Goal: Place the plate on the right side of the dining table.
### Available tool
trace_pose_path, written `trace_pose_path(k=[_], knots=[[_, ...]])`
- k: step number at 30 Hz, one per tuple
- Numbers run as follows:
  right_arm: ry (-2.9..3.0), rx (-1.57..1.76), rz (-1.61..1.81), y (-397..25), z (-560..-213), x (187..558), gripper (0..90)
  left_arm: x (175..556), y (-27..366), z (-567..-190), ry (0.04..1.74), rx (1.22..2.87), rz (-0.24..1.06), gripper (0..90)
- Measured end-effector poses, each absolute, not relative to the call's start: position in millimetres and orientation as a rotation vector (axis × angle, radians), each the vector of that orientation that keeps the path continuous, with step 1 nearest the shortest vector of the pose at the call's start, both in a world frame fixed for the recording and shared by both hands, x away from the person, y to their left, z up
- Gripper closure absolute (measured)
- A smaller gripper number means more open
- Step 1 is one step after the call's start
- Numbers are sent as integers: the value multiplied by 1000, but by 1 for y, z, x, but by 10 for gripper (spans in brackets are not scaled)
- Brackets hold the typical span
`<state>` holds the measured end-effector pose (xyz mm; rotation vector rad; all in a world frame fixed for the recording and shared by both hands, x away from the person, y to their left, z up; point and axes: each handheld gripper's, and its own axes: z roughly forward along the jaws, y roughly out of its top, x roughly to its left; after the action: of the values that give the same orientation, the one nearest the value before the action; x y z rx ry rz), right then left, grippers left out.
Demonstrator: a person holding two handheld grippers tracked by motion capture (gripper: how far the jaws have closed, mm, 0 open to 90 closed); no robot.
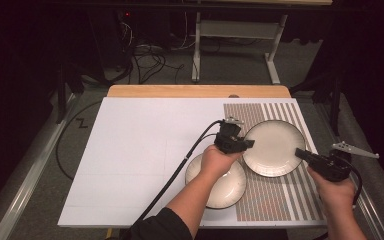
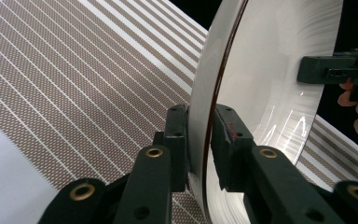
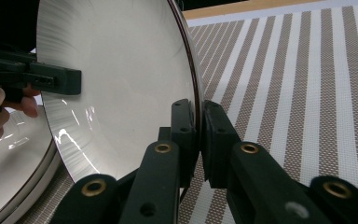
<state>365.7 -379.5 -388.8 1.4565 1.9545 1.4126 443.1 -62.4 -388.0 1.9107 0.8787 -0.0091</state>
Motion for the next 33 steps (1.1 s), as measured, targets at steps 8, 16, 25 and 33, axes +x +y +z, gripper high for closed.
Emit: trace_pose_path(k=[8, 16, 25, 33], knots=[[1956, 1471, 1377, -382, -394, 366, 868, 446, -68, -394, 893, 1931, -19, 755], [1970, 1466, 1338, -381, -396, 367, 868, 449, -70, -399, 909, 1944, -13, 744], [1976, 1470, 1343, -382, -397, 369, 867, 449, -77, -396, 903, 1968, 30, 635], [1969, 1482, 1297, -380, -400, 372, 847, 441, -59, -374, 854, 1936, 113, 456]])
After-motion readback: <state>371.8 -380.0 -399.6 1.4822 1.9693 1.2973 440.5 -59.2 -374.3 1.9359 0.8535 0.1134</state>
